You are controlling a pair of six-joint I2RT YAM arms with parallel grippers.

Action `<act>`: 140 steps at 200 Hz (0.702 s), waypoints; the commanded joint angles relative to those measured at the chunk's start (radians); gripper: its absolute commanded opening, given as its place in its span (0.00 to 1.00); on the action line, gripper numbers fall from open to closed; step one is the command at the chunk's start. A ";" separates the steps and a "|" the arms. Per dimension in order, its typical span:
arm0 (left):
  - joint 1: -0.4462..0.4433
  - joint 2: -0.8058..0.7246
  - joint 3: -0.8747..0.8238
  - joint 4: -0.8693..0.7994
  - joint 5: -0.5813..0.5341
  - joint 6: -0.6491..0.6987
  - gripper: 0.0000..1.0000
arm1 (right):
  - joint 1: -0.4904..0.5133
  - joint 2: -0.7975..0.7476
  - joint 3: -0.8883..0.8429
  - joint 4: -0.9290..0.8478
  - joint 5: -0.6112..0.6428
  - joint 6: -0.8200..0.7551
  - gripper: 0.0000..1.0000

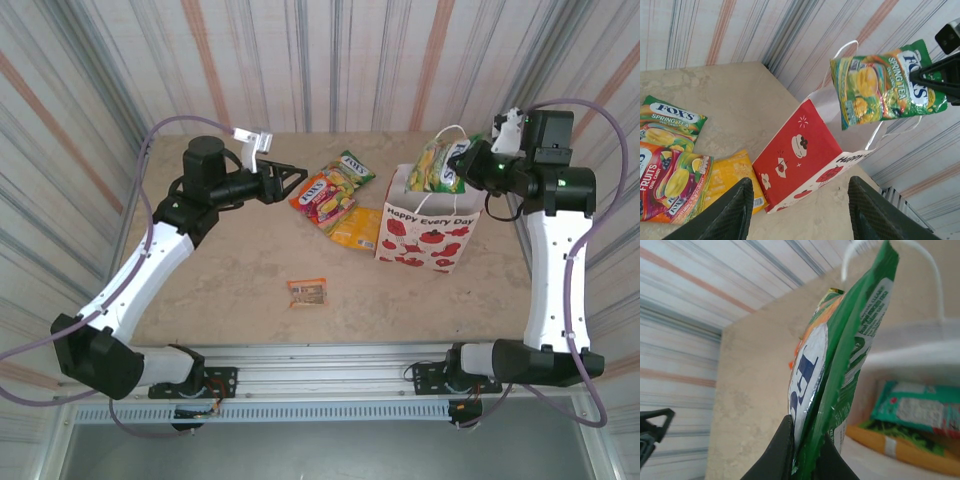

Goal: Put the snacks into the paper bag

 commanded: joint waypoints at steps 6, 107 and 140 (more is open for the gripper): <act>-0.001 0.011 0.010 -0.010 0.003 0.021 0.53 | -0.004 0.005 0.004 -0.075 0.016 -0.022 0.00; -0.001 0.008 -0.008 -0.017 0.007 0.027 0.53 | 0.073 0.142 0.009 0.012 -0.022 0.026 0.00; -0.002 0.004 -0.011 -0.022 0.004 0.030 0.53 | 0.091 0.193 0.156 -0.017 -0.002 0.022 0.00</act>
